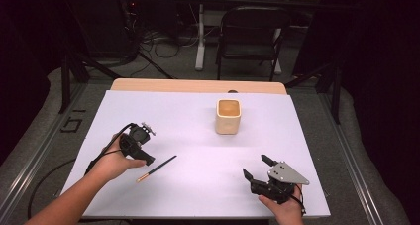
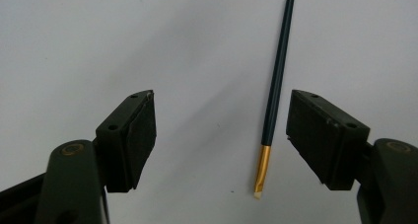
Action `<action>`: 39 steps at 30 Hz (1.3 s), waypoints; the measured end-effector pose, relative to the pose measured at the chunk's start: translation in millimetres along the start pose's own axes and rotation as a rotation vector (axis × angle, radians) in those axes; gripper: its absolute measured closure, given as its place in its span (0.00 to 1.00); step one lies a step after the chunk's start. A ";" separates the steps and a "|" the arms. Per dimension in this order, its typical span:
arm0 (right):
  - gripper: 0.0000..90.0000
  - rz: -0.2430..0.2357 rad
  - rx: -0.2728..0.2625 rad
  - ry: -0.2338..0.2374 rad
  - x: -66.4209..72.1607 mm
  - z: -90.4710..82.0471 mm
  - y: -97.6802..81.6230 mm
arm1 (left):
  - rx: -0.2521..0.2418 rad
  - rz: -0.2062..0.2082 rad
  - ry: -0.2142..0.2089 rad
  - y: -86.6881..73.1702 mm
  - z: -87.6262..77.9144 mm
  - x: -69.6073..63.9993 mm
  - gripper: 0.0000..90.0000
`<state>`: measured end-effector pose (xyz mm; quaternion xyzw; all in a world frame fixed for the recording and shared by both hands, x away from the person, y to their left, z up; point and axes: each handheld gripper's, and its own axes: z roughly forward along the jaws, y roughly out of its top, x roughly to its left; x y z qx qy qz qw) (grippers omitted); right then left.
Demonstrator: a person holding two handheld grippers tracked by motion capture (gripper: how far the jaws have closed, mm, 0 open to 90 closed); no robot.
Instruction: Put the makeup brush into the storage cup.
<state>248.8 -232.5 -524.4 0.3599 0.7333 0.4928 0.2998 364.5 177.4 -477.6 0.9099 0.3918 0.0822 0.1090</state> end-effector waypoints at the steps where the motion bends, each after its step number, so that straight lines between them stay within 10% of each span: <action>1: 0.25 0.000 -0.001 -0.001 0.2 0.2 0.0 | 0.002 -0.002 -0.002 0.5 0.8 -0.3 0.31; 39: 0.25 -0.012 0.011 0.007 0.7 1.9 -0.8 | 0.066 0.011 -0.017 18.7 21.4 2.0 0.40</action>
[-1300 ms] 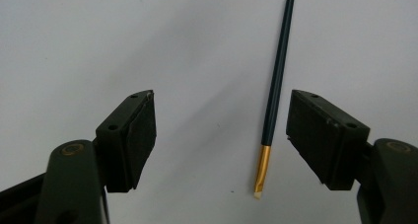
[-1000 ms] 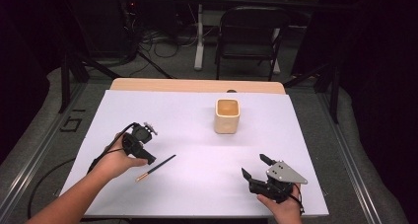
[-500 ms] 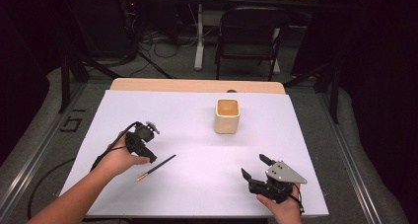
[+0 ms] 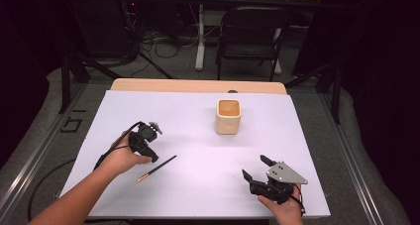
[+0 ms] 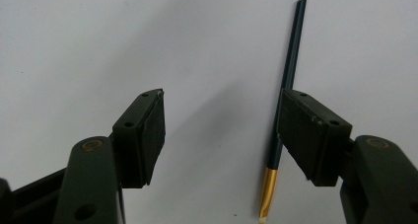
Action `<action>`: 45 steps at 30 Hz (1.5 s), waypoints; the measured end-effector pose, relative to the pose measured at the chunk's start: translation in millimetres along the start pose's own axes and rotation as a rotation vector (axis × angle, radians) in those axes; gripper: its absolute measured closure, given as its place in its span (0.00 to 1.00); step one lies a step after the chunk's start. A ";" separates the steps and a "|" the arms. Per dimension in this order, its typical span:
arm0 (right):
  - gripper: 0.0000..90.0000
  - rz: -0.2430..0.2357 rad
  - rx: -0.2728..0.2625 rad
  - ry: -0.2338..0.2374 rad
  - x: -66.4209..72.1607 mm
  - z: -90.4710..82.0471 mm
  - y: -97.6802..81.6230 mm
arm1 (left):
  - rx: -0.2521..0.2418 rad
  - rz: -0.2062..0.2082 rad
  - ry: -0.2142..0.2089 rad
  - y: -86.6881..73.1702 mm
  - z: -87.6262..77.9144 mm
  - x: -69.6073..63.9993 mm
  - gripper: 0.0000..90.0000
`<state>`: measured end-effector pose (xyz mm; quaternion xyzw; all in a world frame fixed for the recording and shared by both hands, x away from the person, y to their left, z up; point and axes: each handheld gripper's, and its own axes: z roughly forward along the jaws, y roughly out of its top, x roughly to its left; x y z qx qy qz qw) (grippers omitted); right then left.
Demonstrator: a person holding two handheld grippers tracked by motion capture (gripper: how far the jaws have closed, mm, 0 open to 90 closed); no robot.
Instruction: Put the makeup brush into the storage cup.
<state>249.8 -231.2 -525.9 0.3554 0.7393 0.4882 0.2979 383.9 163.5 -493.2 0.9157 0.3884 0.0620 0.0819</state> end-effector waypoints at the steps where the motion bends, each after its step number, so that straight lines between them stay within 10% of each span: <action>1: 0.25 0.000 0.000 0.000 0.0 0.0 0.0 | 0.007 0.000 -0.004 0.6 0.1 0.0 0.41; 45: 0.26 0.002 0.009 0.012 -0.2 0.6 -0.5 | 0.159 0.018 -0.117 1.0 19.3 -14.1 0.81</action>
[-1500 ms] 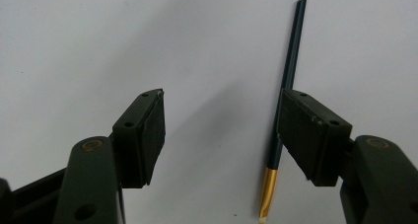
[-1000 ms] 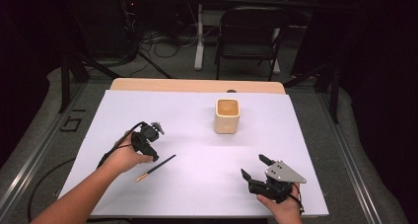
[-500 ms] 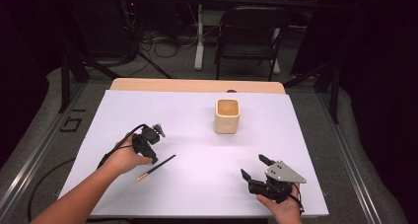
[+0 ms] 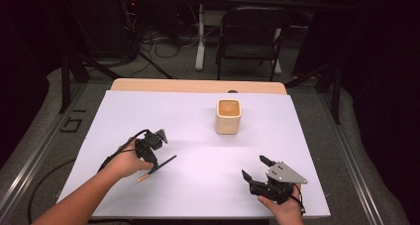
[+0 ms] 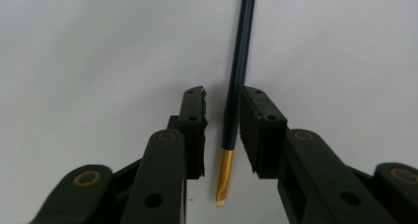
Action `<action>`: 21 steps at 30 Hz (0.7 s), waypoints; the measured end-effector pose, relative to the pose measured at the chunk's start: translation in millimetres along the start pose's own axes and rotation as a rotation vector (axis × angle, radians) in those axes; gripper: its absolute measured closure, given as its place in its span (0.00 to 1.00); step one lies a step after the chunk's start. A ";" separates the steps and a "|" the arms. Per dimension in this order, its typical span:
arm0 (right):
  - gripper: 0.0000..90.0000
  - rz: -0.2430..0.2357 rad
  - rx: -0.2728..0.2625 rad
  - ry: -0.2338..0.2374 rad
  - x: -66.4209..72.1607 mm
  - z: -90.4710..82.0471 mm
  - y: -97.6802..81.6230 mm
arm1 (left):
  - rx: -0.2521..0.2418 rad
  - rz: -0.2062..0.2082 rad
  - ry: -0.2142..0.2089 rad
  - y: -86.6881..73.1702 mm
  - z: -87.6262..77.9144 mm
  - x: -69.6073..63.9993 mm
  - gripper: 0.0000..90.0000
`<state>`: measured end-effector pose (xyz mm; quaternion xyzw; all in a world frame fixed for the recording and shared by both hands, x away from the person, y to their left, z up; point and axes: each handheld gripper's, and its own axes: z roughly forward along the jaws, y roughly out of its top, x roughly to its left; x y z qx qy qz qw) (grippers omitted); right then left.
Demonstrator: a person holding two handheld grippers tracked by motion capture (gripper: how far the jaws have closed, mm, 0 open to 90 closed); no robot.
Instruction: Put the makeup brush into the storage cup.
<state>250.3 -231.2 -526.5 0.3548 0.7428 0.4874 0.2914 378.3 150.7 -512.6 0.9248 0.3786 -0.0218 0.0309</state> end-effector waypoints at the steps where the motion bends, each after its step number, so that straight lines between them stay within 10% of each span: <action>1: 0.26 0.000 0.000 0.000 -0.1 0.0 0.0 | 0.002 0.001 0.000 -0.1 0.3 -0.4 0.81; 21: 0.26 0.000 0.013 0.007 0.0 0.1 -0.2 | 0.021 0.001 -0.009 -6.3 5.5 -5.3 0.86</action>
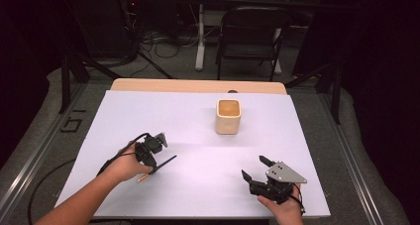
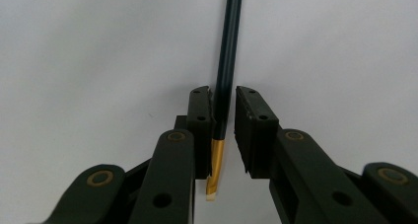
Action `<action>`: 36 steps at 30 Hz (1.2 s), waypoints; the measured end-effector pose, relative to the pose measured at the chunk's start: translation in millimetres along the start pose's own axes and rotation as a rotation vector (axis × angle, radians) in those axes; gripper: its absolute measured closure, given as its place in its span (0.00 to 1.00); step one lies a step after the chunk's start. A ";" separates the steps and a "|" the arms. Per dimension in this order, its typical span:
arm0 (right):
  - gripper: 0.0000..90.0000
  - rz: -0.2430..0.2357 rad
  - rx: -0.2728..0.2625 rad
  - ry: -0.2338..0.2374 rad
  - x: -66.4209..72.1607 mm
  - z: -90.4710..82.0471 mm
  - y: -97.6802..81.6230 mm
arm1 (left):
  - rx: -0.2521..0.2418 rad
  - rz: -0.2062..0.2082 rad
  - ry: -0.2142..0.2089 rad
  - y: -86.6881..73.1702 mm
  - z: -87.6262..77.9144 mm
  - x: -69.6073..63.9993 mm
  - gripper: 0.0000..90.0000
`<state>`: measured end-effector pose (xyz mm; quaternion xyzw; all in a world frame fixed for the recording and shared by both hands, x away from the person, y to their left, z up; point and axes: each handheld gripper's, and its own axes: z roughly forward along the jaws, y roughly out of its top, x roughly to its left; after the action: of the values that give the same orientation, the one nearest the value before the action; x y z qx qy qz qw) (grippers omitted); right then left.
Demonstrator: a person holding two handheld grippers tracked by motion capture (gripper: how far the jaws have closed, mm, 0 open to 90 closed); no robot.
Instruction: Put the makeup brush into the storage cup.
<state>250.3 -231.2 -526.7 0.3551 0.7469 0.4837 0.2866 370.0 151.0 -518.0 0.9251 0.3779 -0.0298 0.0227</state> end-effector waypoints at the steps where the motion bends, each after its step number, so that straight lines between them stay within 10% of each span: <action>1: 0.26 -0.002 0.000 0.001 0.0 0.0 0.0 | 0.004 0.000 0.001 -0.3 0.4 -0.1 0.87; 36: 0.26 -0.002 0.003 0.002 0.0 0.2 -0.2 | 0.011 0.008 0.011 -1.1 5.7 0.7 0.93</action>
<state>250.4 -231.1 -527.0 0.3546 0.7482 0.4825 0.2858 369.6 151.9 -523.7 0.9269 0.3740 -0.0266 0.0158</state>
